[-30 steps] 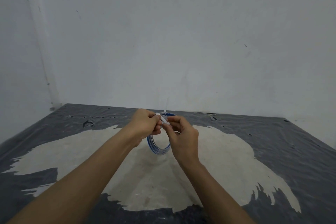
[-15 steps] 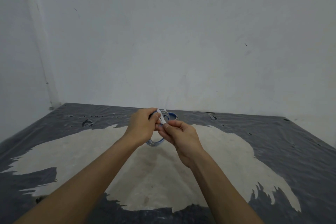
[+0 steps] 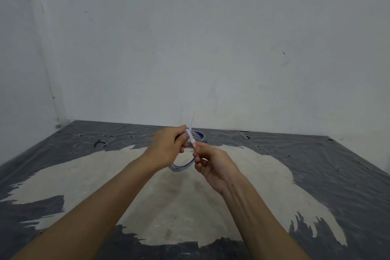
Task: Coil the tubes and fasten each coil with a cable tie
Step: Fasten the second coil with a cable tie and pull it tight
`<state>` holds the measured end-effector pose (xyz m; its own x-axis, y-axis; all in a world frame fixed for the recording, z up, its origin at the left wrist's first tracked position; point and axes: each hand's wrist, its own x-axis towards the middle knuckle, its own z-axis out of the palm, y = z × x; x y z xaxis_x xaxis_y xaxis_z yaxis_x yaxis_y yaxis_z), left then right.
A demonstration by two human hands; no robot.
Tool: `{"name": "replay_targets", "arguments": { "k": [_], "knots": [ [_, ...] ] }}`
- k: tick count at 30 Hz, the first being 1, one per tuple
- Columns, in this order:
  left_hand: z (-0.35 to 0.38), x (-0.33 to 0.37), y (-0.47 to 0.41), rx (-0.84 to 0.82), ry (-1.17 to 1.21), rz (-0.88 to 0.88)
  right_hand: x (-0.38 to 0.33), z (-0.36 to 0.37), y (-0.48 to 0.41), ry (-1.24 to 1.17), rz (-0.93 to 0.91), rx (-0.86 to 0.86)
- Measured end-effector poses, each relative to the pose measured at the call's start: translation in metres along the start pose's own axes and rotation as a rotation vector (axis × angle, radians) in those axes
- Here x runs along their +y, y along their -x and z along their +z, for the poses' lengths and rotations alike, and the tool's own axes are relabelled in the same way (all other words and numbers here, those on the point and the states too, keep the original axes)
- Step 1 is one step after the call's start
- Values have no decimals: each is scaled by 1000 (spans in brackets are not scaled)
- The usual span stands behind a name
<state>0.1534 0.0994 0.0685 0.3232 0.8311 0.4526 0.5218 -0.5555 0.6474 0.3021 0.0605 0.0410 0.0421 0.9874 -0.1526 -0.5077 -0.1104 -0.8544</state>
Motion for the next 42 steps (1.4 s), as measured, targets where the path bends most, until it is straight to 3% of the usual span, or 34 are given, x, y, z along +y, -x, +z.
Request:
{"name": "replay_targets", "arguments": {
  "k": [5,18,25,28,32,37,42],
  "knots": [
    [1,2,2,42,-209,38,-8,9,4,-17,103,-12],
    [-8,6,-1,80,-131,110,-6,9,13,-63,47,-39],
    [-12,17,-6,115,-212,140,-11,3,21,-114,94,-216],
    [-13,16,-5,103,-241,141,-14,0,19,44,81,-225],
    [-9,16,-4,53,-329,122,-13,2,20,543,-60,-87],
    [1,19,-9,-79,-442,111,-14,8,21,167,11,-128],
    [1,7,-3,-6,-227,147,-13,12,14,191,-74,35]
  ]
}}
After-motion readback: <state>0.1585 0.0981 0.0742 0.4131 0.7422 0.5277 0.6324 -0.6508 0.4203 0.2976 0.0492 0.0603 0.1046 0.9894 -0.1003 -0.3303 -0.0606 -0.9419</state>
